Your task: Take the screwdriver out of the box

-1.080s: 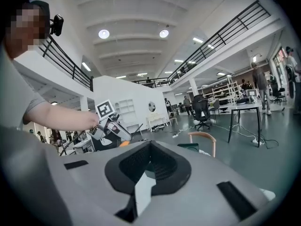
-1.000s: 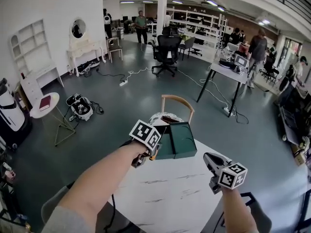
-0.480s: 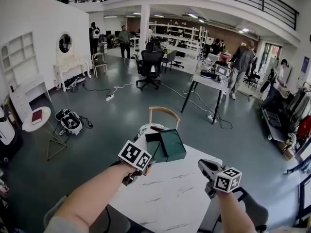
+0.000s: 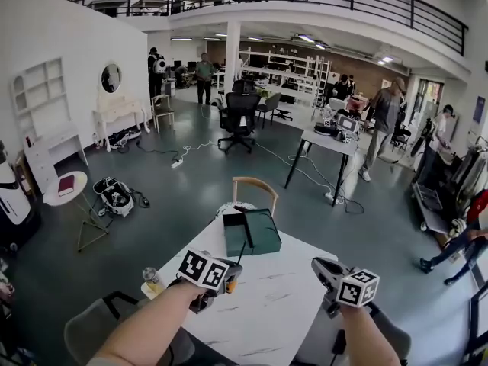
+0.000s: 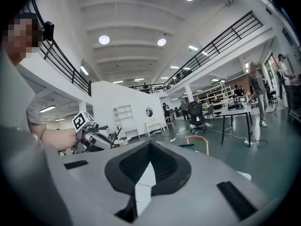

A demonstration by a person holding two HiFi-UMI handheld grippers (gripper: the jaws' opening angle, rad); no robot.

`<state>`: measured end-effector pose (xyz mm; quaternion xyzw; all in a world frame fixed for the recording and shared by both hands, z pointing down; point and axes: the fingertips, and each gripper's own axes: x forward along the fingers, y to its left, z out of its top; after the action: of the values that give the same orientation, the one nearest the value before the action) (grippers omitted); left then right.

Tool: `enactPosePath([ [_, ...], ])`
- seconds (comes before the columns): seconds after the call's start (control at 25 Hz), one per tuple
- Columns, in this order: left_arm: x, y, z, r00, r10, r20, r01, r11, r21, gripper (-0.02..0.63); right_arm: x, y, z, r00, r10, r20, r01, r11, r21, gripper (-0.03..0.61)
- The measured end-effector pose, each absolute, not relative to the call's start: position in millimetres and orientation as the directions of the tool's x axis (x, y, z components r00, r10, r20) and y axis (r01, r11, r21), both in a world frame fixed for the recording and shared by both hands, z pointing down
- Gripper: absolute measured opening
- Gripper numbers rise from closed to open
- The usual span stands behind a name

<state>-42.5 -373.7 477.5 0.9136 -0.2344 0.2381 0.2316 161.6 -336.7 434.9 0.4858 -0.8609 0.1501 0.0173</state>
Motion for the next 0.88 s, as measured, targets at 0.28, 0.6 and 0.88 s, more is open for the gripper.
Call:
enactPosePath([
  [0.28, -1, -304, 456, 0.764, -0.383, 0.52, -0.573, -0.773, 0.272, 0.077, 204, -286, 433, -0.59, -0.785, 0.188, -0.803, 0.545, -0.241, 0.006],
  [0.6, 38, -239, 437, 0.74, -0.449, 0.5, -0.618, -0.748, 0.243, 0.077, 243, -251, 426, -0.664, -0.725, 0.181, -0.744, 0.62, -0.247, 0.006],
  [0.88, 56, -207, 426, 0.722, -0.509, 0.468, -0.657, -0.716, 0.235, 0.077, 259, -239, 422, -0.715, -0.68, 0.162, -0.697, 0.672, -0.25, 0.006],
])
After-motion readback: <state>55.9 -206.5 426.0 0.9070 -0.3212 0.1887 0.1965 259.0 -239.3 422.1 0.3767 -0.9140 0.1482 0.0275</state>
